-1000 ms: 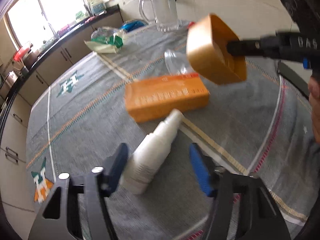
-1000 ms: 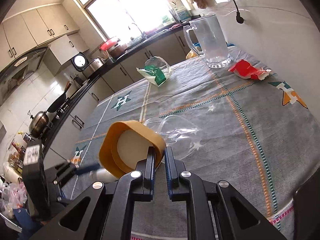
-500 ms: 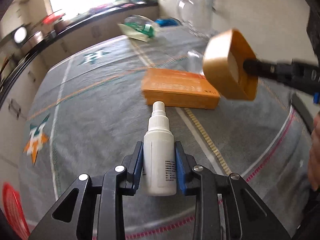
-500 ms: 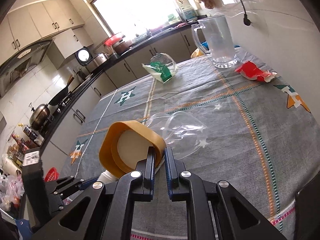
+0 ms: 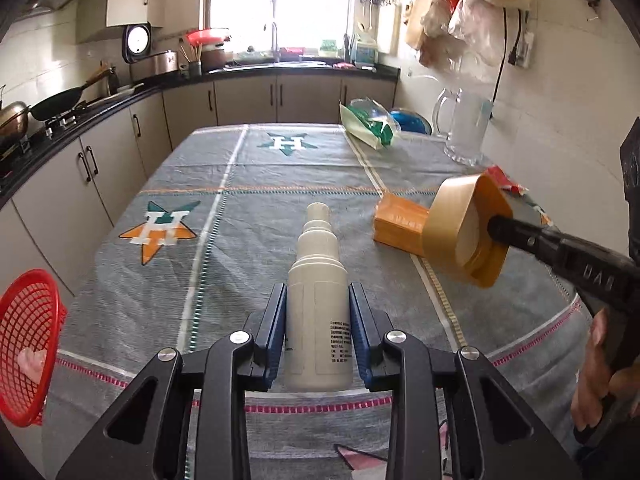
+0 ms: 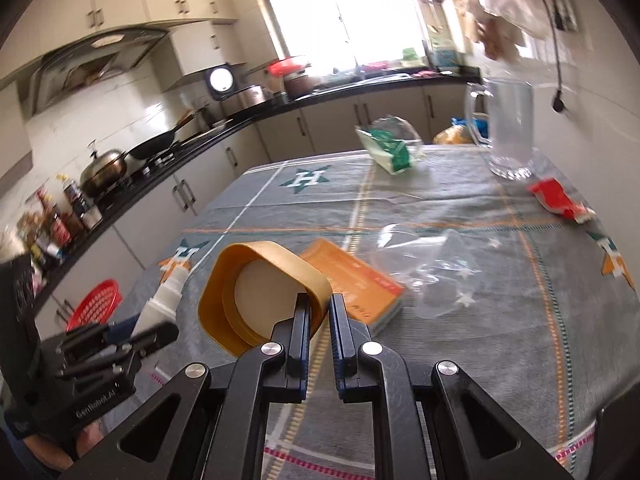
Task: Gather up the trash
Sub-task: 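Lift the bottle and lid and carry them over the red basket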
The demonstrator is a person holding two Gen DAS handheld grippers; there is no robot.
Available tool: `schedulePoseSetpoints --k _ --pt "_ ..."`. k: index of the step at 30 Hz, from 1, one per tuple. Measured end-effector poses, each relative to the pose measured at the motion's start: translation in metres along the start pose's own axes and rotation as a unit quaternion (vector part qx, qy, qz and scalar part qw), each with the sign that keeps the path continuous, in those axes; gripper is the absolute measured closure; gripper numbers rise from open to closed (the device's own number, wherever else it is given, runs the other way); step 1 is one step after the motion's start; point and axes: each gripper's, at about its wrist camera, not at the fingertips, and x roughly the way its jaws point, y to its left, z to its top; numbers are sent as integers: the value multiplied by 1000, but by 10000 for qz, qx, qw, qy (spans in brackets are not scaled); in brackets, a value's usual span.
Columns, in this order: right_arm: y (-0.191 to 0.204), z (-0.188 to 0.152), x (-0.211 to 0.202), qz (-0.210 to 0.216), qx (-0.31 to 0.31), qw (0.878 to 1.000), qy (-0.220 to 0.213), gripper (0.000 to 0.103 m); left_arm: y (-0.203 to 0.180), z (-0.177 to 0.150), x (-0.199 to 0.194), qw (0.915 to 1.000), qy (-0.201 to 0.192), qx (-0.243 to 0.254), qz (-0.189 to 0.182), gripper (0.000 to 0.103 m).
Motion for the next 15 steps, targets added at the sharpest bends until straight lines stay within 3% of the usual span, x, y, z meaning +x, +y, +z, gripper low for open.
schedulePoseSetpoints --k 15 --pt "17 -6 10 147 -317 9994 86 92 9 -9 -9 9999 -72 -107 104 74"
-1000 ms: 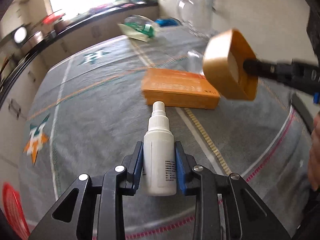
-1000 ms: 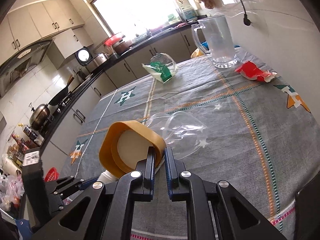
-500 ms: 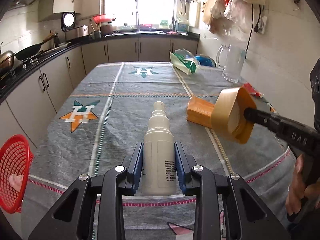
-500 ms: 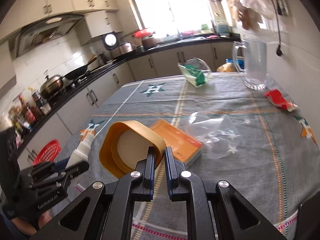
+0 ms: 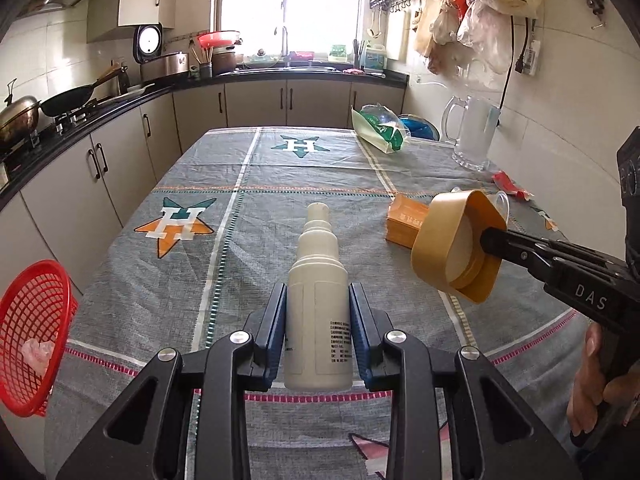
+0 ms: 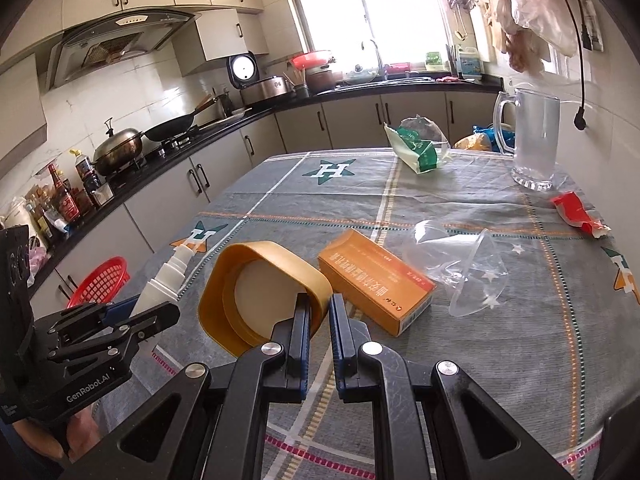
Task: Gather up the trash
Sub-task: 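Lift the bottle and lid and carry them over the red basket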
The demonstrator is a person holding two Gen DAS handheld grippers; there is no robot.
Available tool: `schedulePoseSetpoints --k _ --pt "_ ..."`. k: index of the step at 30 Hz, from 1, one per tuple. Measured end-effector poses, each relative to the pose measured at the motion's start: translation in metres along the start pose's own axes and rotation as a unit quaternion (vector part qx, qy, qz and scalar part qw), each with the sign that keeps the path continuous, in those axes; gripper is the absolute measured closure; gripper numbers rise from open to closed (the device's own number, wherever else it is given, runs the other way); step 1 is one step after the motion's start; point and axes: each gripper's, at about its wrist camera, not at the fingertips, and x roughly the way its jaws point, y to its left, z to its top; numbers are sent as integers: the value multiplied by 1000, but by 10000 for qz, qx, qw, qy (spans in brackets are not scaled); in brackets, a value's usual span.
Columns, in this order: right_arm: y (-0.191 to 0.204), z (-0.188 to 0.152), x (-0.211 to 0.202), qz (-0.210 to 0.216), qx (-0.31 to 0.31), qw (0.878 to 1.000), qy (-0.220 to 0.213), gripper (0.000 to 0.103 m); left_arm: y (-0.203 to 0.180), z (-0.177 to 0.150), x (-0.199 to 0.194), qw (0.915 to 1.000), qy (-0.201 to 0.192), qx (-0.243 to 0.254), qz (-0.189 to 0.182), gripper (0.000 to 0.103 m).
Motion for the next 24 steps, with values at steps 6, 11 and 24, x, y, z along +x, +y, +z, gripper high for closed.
schedulePoseSetpoints --k 6,11,24 --pt "1 0 1 43 6 10000 15 92 0 -2 -1 10000 2 9 64 74" --pt "1 0 2 69 -10 10000 14 92 2 -3 -3 9999 -17 3 111 74" --pt "-1 1 4 122 91 9999 62 92 13 -4 -19 9995 -117 -121 272 74"
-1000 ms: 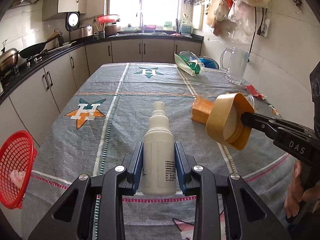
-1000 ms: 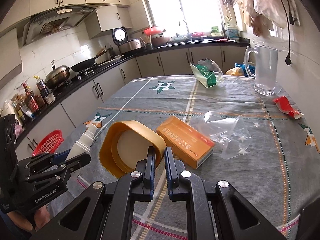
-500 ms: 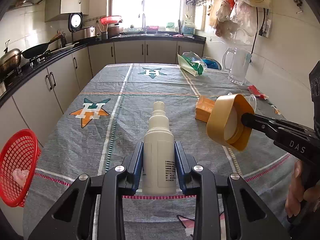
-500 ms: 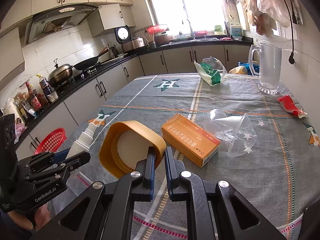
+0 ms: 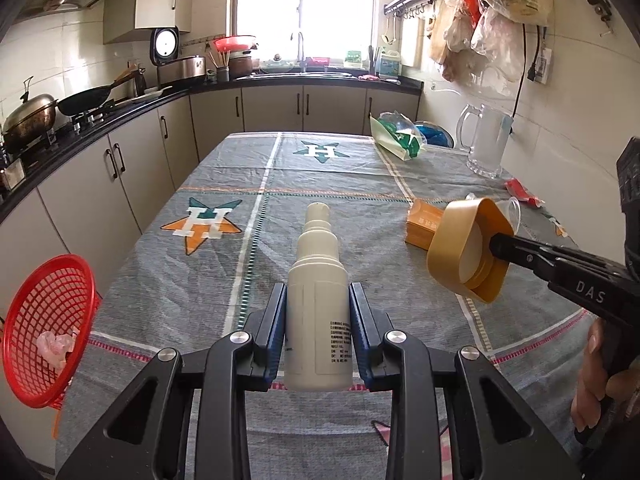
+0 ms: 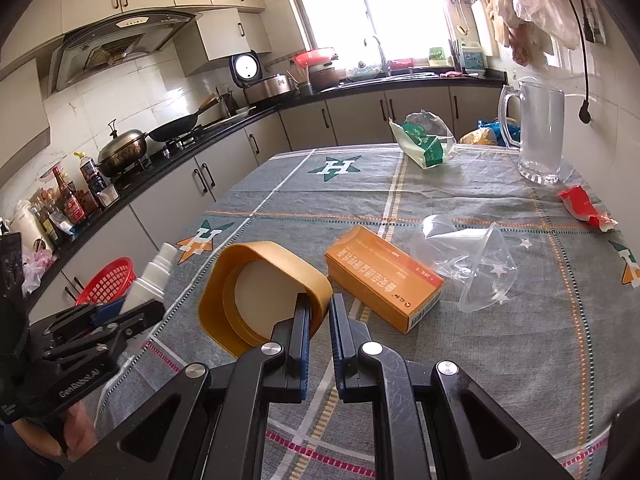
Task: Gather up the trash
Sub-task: 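Lift the bottle and lid and carry them over the red basket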
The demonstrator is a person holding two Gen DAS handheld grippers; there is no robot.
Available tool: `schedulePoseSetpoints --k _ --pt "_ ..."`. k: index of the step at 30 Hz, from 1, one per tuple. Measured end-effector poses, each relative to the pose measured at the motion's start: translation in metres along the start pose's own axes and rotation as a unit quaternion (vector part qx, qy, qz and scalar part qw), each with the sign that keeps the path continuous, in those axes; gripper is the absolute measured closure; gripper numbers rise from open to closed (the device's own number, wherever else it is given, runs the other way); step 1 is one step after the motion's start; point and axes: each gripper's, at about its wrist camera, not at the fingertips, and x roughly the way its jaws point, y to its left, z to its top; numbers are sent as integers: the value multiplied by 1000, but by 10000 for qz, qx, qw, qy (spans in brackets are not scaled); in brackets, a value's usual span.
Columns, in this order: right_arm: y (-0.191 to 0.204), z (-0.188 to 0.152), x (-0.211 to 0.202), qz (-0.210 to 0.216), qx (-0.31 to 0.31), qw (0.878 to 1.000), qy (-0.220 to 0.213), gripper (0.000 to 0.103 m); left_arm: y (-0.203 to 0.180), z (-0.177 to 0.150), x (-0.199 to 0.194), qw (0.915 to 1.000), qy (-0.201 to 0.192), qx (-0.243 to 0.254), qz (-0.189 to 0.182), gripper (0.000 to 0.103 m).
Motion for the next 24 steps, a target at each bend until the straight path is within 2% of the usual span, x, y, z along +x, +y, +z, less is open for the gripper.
schedulePoseSetpoints --k 14,19,24 --pt "27 -3 4 274 226 9988 340 92 34 -4 -24 9993 -164 -316 111 74" --pt "52 1 11 477 162 9975 493 92 60 -4 -36 9979 -297 -540 207 74" --pt "85 9 23 683 5 9957 631 92 101 -5 -55 9943 -508 -824 455 74"
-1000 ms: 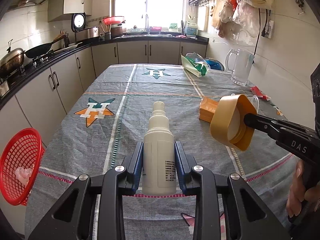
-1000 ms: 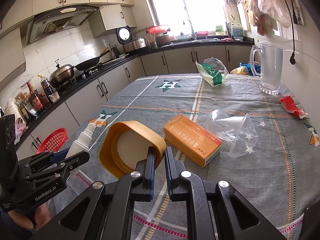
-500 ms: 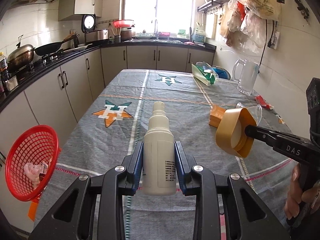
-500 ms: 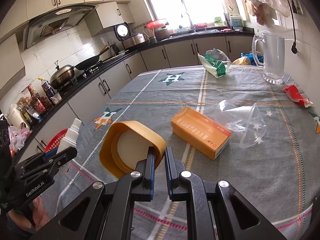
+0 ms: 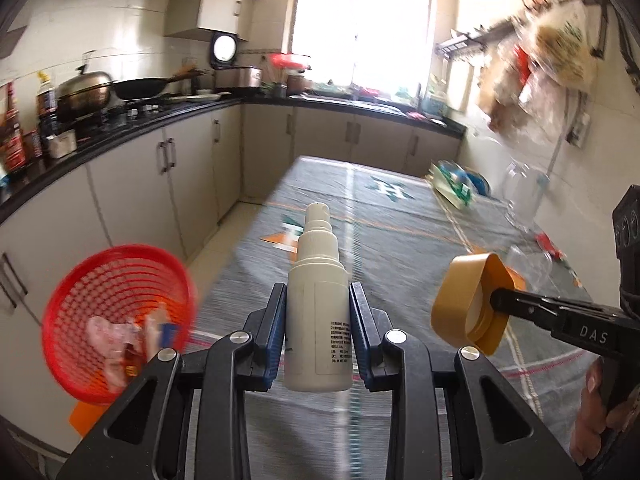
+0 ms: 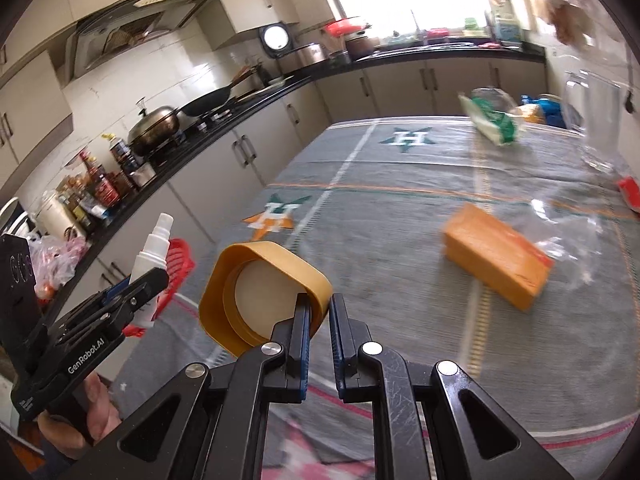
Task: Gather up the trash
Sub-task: 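Lift the bottle and lid and carry them over the red basket, then open both tools over the basket to drop the bottle and lid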
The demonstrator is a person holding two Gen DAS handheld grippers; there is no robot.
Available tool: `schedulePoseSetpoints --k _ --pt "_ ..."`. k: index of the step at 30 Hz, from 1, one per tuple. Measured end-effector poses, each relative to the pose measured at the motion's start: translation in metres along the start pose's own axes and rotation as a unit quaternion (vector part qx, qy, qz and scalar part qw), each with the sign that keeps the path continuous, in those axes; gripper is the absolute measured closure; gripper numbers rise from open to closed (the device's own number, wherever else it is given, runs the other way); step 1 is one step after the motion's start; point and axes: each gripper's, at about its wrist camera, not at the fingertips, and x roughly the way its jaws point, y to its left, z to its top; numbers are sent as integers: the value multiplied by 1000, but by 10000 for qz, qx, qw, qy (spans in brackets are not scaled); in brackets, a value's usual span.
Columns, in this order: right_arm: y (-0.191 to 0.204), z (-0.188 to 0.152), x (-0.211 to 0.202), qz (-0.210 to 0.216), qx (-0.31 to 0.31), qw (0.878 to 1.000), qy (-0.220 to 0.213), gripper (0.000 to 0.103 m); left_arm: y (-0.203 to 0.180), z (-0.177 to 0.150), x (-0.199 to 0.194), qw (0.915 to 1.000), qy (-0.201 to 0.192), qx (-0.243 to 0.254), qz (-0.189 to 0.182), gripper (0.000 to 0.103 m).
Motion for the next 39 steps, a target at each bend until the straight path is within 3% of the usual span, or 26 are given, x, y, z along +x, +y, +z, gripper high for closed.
schedulePoseSetpoints --k 8,19,28,31,33,39 --pt "75 23 37 458 -386 9979 234 92 94 1 -20 9963 -202 -535 645 74" --pt "173 37 109 747 -911 9913 594 92 201 -23 -8 9845 47 -1297 1182 74" --pt "206 36 179 736 -926 9871 1082 91 212 -36 17 9844 316 -1276 1172 74" --pt "209 37 195 699 -834 9867 1208 83 212 -35 19 9849 325 -1272 1131 64" --pt "208 37 196 692 -834 9868 1200 78 212 -35 16 9850 262 -1270 1140 54" --pt "198 41 176 718 -821 9896 937 78 208 -29 9 9852 191 -1331 1063 54"
